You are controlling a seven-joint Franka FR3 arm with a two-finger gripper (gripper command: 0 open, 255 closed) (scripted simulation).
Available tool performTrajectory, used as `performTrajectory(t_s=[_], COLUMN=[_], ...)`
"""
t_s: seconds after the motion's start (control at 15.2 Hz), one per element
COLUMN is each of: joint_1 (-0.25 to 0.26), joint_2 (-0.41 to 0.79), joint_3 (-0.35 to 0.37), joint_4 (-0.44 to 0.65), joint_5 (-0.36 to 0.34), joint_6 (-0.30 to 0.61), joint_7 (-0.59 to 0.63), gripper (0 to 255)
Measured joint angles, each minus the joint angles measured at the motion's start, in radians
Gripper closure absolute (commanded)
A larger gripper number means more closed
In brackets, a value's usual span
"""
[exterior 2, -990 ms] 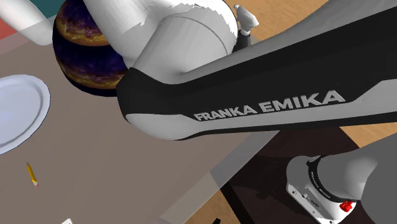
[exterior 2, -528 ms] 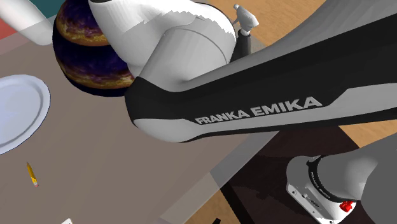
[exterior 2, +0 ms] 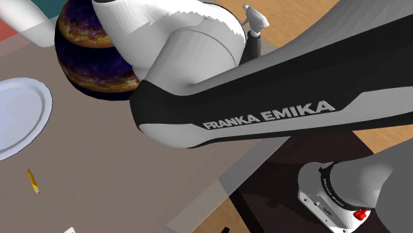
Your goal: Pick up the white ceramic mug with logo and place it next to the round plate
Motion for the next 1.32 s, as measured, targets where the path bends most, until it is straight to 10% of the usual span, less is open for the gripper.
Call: performTrajectory(t_s=[1.32], joint_1=[0.000], joint_2=[-0.121], joint_3=[-0.010], joint_4=[0.097], joint_5=[0.069], joint_6=[-0.204], joint_7=[-0.055], gripper=[255])
